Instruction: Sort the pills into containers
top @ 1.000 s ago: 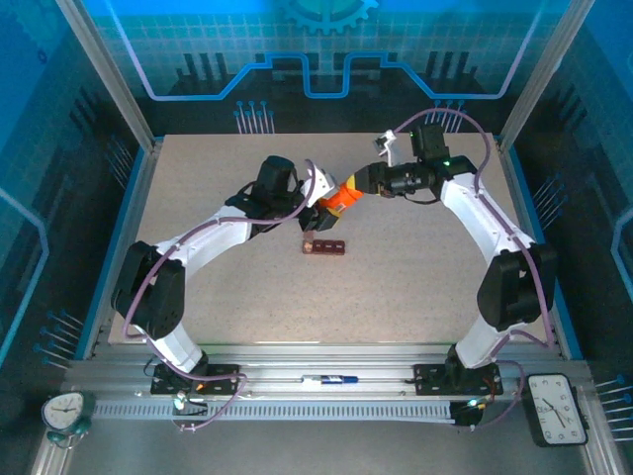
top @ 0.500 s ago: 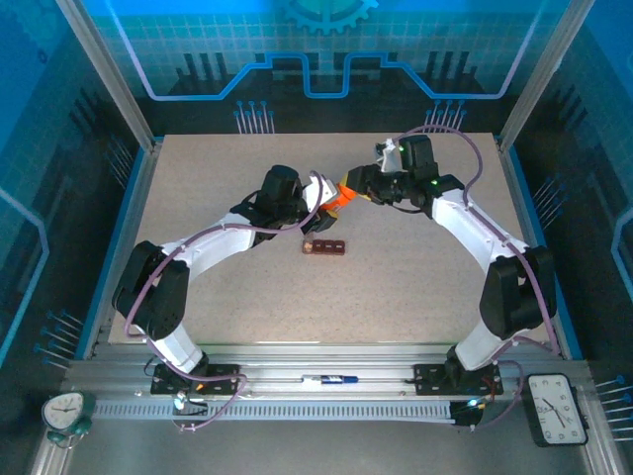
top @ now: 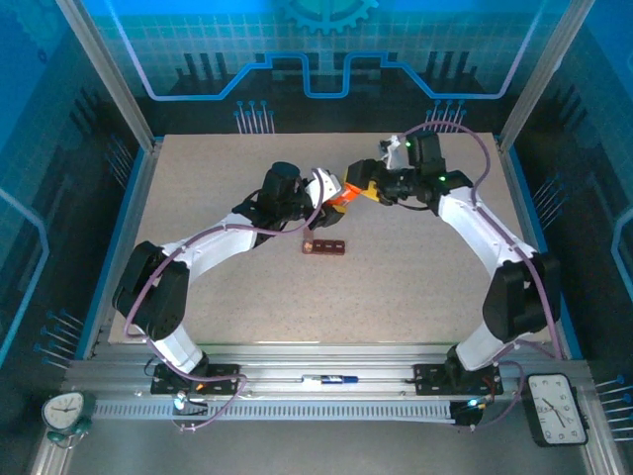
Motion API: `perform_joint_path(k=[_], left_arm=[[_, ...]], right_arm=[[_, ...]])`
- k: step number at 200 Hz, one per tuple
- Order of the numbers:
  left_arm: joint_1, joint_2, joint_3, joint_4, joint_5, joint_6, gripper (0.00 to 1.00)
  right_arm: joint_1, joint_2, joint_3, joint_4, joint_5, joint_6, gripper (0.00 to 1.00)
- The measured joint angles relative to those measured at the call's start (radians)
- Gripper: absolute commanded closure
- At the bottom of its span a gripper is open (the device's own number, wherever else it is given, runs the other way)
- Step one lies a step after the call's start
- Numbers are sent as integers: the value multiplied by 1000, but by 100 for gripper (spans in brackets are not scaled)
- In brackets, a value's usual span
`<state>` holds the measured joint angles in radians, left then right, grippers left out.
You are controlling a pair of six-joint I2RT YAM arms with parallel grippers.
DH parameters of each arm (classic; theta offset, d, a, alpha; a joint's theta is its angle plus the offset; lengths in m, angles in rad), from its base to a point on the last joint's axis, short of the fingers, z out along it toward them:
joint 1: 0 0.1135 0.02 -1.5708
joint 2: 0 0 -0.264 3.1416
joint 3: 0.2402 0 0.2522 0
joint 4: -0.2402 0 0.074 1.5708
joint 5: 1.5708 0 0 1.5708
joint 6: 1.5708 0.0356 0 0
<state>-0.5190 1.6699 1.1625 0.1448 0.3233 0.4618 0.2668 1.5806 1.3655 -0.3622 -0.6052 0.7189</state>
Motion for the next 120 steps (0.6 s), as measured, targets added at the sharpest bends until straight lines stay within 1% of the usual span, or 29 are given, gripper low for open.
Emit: perform_joint_path(k=[14, 30, 56, 75, 85, 120], left_arm=[[3, 0, 0, 3, 16, -12, 100], [7, 0, 0, 2, 40, -21, 100], [20, 0, 12, -23, 92, -45, 100], [33, 0, 34, -60, 141, -65, 100], [40, -1, 51, -86, 173, -73, 100], [49, -1, 112, -169, 254, -94, 100]], right_arm=[[-24, -41, 2, -20, -8, -18, 14], [-50, -84, 6, -34, -20, -32, 14], [-85, -104, 43, -59, -46, -77, 14], [-110, -79, 110, -127, -61, -158, 16], [-118, -49, 169, -171, -67, -233, 16], [-125, 50, 328, -293, -117, -430, 16]])
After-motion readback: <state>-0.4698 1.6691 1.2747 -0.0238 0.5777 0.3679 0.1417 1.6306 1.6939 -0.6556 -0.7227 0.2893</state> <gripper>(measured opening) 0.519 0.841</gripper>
